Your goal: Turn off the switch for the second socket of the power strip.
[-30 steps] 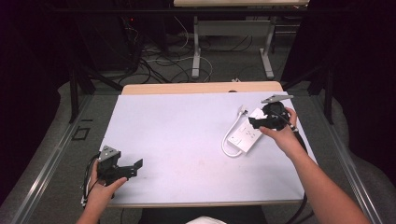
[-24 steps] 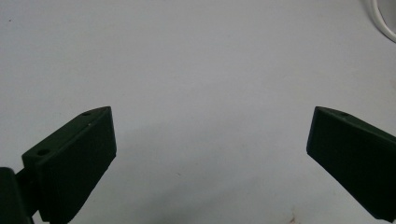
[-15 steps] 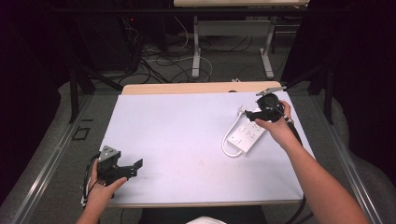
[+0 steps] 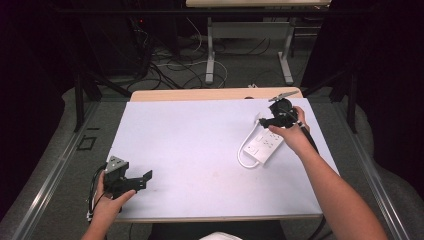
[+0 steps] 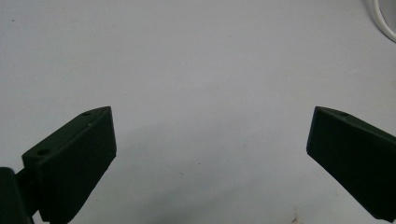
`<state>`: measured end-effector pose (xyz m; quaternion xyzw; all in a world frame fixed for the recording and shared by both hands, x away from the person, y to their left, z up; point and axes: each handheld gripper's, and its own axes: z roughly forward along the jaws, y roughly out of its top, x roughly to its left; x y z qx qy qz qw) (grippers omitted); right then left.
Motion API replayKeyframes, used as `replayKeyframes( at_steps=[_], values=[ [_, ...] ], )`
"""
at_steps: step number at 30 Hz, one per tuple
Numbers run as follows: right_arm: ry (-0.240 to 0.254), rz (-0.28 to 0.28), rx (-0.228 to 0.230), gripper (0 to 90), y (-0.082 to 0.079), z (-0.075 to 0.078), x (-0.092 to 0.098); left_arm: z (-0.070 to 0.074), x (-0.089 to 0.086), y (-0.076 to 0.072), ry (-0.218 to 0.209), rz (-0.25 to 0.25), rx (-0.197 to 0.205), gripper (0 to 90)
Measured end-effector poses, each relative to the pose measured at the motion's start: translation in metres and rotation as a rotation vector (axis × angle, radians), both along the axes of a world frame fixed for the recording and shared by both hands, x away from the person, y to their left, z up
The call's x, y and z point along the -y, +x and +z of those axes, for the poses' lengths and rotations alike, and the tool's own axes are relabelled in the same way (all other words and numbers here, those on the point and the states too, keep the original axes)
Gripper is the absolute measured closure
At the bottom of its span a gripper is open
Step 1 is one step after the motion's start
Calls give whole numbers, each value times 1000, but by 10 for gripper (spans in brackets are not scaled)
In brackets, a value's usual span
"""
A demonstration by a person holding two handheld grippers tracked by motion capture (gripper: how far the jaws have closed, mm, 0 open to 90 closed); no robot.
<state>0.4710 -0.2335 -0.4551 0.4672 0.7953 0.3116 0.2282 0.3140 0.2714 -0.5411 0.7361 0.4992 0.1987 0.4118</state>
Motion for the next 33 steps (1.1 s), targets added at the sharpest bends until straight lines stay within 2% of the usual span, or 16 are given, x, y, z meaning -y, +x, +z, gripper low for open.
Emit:
replayKeyframes(
  at_steps=[4, 5, 9, 10, 13, 18, 27, 33],
  values=[
    [-23, 8, 5, 374, 6, -5, -1, 0, 0, 0, -3, 2, -4, 13],
    [-16, -9, -7, 380, 8, -7, -2, 0, 0, 0, -4, 2, -2, 16],
    [-22, -8, -10, 407, 13, -11, 0, 0, 0, 0, -5, 4, -5, 17],
    [-7, -17, -27, 412, 14, -12, 0, 0, -1, 0, -6, 2, -5, 17],
    [-4, -29, -39, 420, 19, -16, 2, 0, -1, 0, -7, 4, -6, 17],
    [28, -53, -54, 456, 25, -21, 3, 0, -1, 0, -6, 7, -4, 18],
    [22, -115, -72, 500, 35, -30, 7, 0, -2, 0, -7, 10, -1, 18],
    [54, -147, -113, 576, 41, -35, 10, -1, -2, 0, -7, 10, -2, 18]
  ],
)
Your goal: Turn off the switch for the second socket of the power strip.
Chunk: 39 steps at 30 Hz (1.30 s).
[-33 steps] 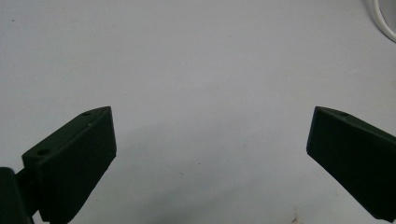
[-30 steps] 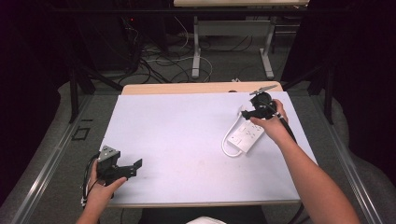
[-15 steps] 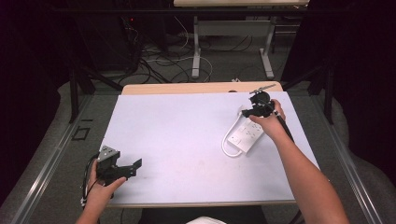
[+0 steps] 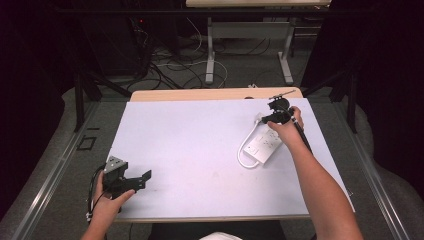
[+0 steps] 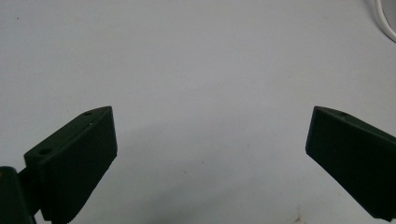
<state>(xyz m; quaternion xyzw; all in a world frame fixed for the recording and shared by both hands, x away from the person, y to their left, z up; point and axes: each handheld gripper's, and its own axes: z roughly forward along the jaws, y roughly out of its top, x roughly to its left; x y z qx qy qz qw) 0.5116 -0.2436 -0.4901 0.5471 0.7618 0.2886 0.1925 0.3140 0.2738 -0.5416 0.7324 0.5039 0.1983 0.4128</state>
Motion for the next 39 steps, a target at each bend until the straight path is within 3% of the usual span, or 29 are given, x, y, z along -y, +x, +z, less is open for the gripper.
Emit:
replayKeyframes(
  at_steps=[11, 19, 29, 39],
  values=[
    [43, -44, -110, 681, 6, -10, 6, 0, 0, 0, -11, 7, -5, 20],
    [70, -61, -129, 750, 7, -12, 4, -1, 0, 1, -7, 4, -5, 21],
    [60, -61, -157, 849, 10, -17, 8, -1, 0, 1, -15, 12, -5, 22],
    [70, -47, -177, 867, 12, -21, 8, -1, -1, 1, -13, 10, -7, 22]
  ],
)
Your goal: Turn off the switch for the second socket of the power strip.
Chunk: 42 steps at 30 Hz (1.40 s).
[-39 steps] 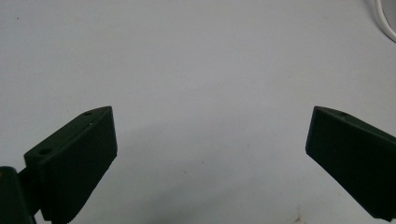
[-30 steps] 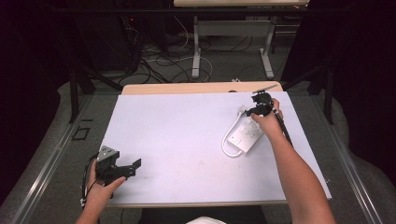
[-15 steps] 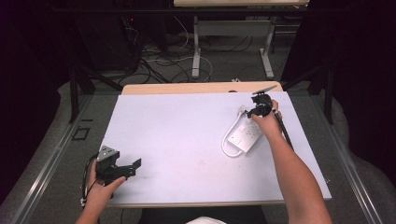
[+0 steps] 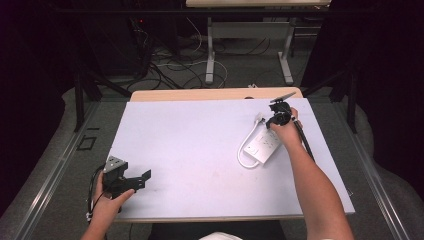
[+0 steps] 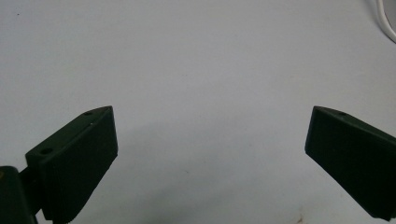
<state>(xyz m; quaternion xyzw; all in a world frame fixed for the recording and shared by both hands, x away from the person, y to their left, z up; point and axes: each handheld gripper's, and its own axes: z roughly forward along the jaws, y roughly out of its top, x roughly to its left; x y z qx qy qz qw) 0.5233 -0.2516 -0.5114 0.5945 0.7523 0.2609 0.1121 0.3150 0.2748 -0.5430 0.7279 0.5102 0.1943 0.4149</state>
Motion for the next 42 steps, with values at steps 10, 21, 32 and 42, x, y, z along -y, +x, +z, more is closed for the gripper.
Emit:
replayKeyframes(
  at_steps=[10, 21, 32, 42],
  values=[
    [1, -1, -16, 890, 0, -1, 1, 0, -1, 0, 5, -3, -1, 23],
    [21, -6, -8, 898, 0, -2, 2, 1, 0, -1, -1, 2, 3, 25],
    [14, -16, -14, 900, -1, -4, 3, 1, -1, -1, 5, -2, 3, 25],
    [20, -11, -4, 842, -1, -3, 0, 0, 0, 0, 1, 1, 2, 26]
  ],
)
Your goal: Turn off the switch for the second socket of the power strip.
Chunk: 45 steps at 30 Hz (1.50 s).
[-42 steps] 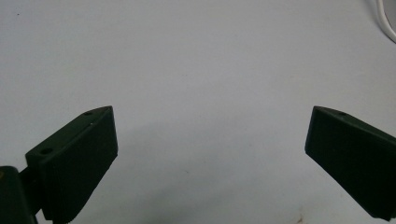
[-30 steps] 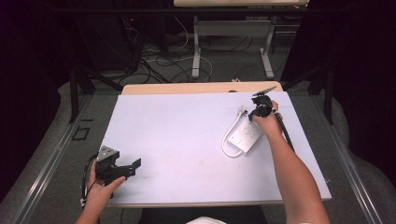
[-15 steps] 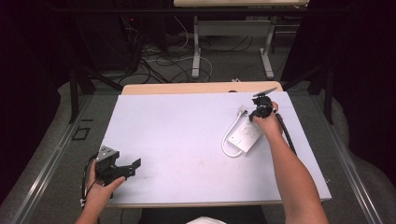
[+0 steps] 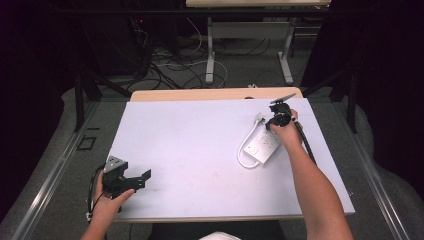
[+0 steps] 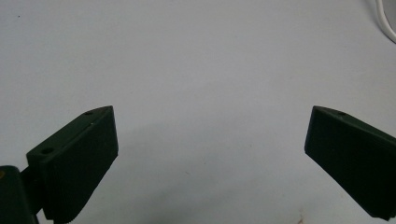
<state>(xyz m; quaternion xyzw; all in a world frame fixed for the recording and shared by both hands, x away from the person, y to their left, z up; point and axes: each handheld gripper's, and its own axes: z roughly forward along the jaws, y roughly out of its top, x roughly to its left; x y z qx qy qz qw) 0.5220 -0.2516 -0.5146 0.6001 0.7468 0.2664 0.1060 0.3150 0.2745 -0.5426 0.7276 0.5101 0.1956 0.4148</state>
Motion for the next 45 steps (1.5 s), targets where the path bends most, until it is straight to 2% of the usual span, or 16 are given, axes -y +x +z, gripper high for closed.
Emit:
replayKeyframes(
  at_steps=[6, 12, 25, 28, 31, 32, 34, 37, 41, 45],
  values=[
    [-1, 2, 8, 776, 0, 4, 0, 0, -1, -1, -2, 5, -1, 26],
    [7, 12, 36, 716, -1, 7, 0, 0, -2, -2, -5, 11, 0, 27],
    [-28, 59, 54, 557, -10, 16, -7, 0, 0, 0, 2, 1, -2, 31],
    [-23, 46, 54, 507, -13, 18, -9, -1, 1, 0, 0, 0, -2, 31],
    [-11, 59, 56, 456, -15, 19, -11, 0, 1, -1, 0, 2, -4, 32],
    [-31, 72, 72, 445, -15, 19, -9, 0, 2, -1, 1, 1, -3, 32],
    [-15, 63, 76, 409, -18, 21, -11, -1, 2, -1, 0, 1, -4, 32],
    [-34, 53, 93, 384, -20, 22, -11, -1, 2, -1, 1, 1, -5, 32],
    [-14, 73, 118, 350, -25, 26, -11, -1, 2, -1, 1, 2, -6, 32],
    [-38, 87, 143, 315, -30, 31, -11, -1, 2, -1, 0, 5, -5, 32]
  ],
)
